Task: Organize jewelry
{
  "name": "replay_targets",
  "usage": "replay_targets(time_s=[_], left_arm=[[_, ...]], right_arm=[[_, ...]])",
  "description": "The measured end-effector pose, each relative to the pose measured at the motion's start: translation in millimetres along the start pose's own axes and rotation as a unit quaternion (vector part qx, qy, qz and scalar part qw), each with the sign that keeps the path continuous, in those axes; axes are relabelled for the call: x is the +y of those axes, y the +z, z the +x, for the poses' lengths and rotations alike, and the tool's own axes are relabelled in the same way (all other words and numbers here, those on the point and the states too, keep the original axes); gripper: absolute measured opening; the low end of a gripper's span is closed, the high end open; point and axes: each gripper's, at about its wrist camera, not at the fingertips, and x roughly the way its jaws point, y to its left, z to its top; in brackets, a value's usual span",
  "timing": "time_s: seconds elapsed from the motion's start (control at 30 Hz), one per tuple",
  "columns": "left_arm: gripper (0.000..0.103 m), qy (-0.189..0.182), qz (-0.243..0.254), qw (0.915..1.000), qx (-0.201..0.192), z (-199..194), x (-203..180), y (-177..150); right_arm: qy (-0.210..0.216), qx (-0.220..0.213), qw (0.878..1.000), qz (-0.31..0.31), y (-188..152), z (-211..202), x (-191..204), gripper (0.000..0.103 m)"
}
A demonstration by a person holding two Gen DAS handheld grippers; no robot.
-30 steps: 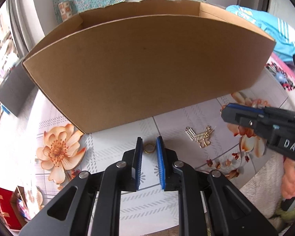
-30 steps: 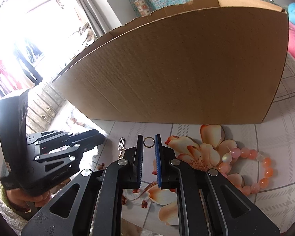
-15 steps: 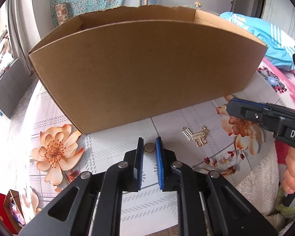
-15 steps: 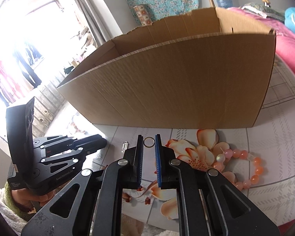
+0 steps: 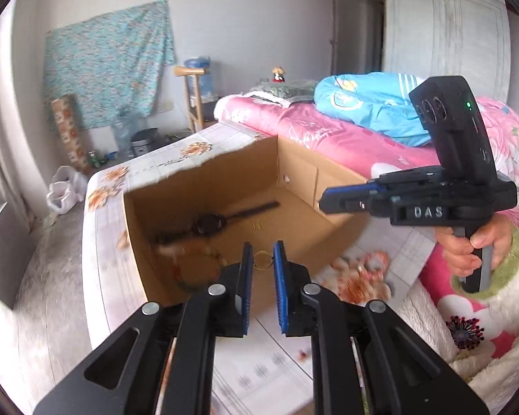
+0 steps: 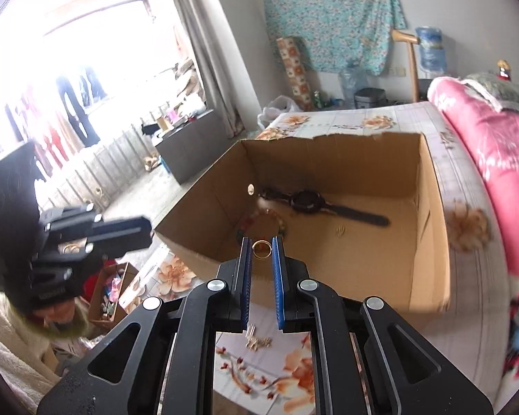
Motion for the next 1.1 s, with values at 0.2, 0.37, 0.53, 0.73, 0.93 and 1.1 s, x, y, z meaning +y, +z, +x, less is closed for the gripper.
replay_targets(time_s=[0.2, 0.37, 0.53, 0.73, 0.93, 1.1], left_arm=[[0.012, -0.061, -0.016, 0.9886, 0.137, 103, 47, 61], [0.012, -0.096, -0.065, 0.9574, 0.265, 196, 63, 61], [0.012, -0.101, -0.103, 0.9333, 0.329, 241, 68, 44], [0.012, -0.098, -0.125, 0.9282, 0.337, 251, 73, 45], [0.027, -0.098, -0.118, 0.9338, 0.323, 247, 72, 50], [0.028, -0.086, -0.111, 0.9451, 0.295, 228, 75, 58]], right_arm=[[-0.008, 0.136, 0.991, 0.000, 38, 65, -24, 0.010], [-0.013, 0.241, 0.971, 0.006, 40, 121, -43, 0.010], [-0.007, 0.283, 0.959, 0.014, 37, 136, -48, 0.012], [-0.025, 0.282, 0.959, 0.016, 39, 135, -51, 0.015], [-0.025, 0.270, 0.962, 0.029, 46, 132, -56, 0.018], [-0.021, 0.249, 0.967, 0.049, 51, 119, -64, 0.020]])
